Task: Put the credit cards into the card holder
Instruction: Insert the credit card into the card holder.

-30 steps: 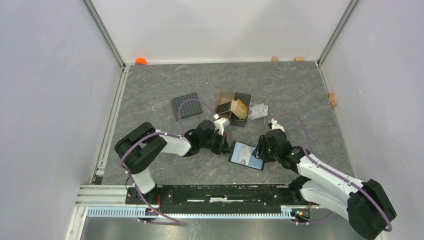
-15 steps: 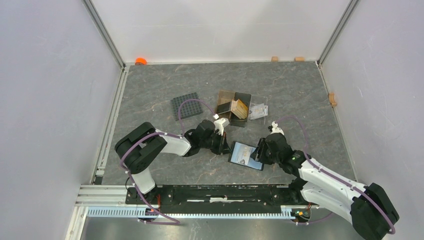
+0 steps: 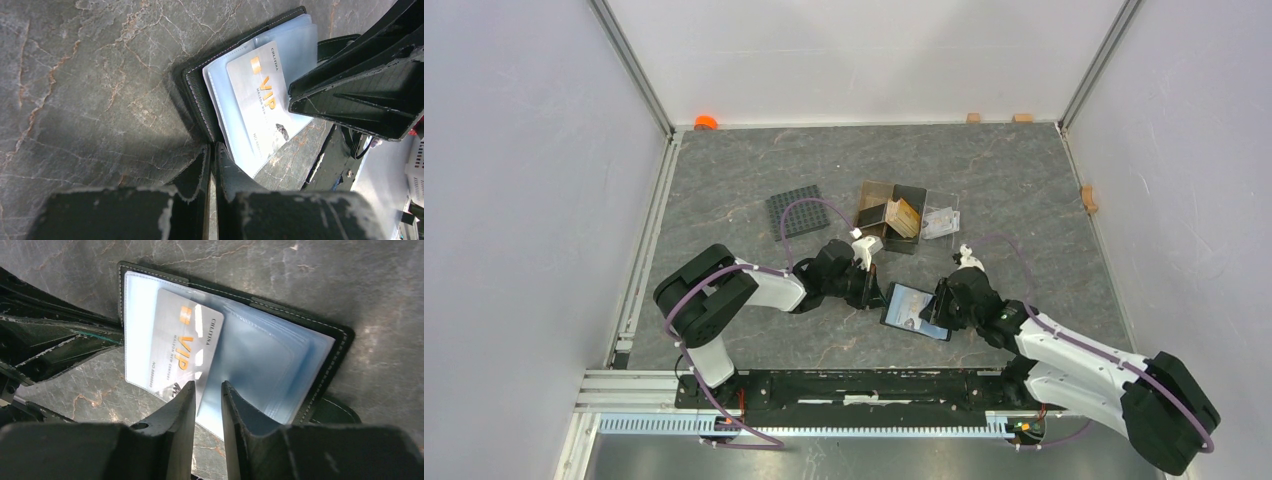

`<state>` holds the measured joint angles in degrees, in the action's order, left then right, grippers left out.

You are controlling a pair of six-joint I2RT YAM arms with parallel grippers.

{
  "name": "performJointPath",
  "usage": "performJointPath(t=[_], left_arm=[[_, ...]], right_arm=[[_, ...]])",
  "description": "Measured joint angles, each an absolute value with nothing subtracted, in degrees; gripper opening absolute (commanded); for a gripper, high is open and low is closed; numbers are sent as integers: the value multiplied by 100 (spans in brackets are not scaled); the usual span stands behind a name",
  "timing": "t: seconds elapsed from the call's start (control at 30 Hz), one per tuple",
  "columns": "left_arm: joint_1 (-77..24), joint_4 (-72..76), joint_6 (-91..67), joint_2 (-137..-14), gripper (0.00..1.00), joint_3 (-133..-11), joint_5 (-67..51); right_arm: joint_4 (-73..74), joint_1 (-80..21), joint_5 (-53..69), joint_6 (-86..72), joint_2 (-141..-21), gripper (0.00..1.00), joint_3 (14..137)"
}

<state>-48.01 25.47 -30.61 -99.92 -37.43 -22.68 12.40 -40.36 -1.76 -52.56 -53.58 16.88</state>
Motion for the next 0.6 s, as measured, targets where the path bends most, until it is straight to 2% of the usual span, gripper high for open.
performJointPath(t=[0.6], left_arm=[[-4797, 2556, -3063, -9998, 2, -3743, -2307]], right_arm=[[751, -4565, -298, -5240, -6543, 24, 2204]])
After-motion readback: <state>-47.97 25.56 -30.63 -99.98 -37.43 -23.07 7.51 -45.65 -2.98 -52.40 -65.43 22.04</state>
